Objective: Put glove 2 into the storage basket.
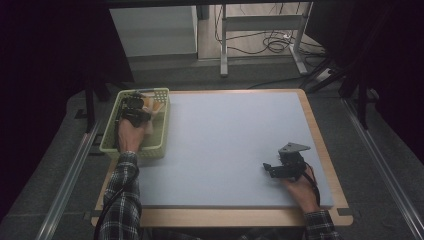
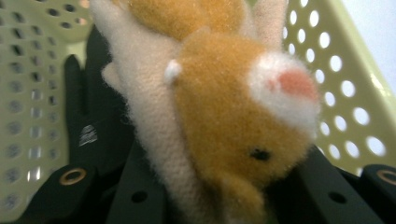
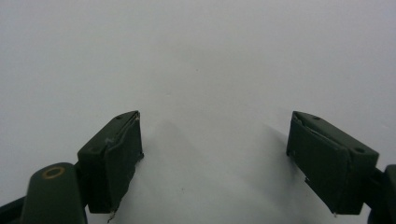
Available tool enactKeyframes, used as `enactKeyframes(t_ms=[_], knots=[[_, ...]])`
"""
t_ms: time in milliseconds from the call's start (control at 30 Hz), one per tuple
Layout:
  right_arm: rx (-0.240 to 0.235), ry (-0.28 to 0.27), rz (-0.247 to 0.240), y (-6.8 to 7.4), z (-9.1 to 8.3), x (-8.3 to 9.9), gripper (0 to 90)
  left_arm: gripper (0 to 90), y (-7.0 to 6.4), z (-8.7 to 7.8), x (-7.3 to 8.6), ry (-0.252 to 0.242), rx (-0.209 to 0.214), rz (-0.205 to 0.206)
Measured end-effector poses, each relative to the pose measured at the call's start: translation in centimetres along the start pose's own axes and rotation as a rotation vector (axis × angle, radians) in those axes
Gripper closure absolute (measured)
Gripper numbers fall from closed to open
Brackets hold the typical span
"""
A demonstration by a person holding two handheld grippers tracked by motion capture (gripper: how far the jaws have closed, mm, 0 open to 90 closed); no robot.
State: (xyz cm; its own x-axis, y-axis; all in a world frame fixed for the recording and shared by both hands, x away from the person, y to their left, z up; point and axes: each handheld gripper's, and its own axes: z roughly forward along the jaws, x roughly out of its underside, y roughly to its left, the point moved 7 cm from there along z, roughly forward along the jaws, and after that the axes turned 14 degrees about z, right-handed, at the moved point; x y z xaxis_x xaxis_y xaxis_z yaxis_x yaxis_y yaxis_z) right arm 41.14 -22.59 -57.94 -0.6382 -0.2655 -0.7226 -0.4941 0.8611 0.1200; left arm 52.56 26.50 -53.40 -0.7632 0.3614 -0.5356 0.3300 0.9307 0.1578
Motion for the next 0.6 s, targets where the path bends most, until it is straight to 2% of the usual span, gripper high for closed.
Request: enactKeyframes(t_ms=[200,300,367,400,500,600], knots=[[0.000,0.000,0.000,0.0,0.0,0.0,17.9,66.2,-1.8,2.1,-0.7,0.046,0.021,0.064],[0.000,-0.002,0.000,0.0,0.0,0.0,17.9,57.0,-2.1,3.0,-0.5,0.103,0.020,0.094],[0.000,-0.002,0.000,0.0,0.0,0.0,17.9,45.3,-1.8,3.2,-0.2,0.126,0.020,0.076],[0.000,-0.002,0.000,0.0,0.0,0.0,17.9,39.2,-1.6,3.1,0.0,0.130,0.034,0.056],[0.000,-0.002,0.000,0.0,0.0,0.0,17.9,19.4,-1.0,2.1,0.3,0.087,0.104,0.007],[0.000,0.000,0.000,0.0,0.0,0.0,17.9,16.8,-0.8,0.7,0.2,0.035,0.118,0.005]])
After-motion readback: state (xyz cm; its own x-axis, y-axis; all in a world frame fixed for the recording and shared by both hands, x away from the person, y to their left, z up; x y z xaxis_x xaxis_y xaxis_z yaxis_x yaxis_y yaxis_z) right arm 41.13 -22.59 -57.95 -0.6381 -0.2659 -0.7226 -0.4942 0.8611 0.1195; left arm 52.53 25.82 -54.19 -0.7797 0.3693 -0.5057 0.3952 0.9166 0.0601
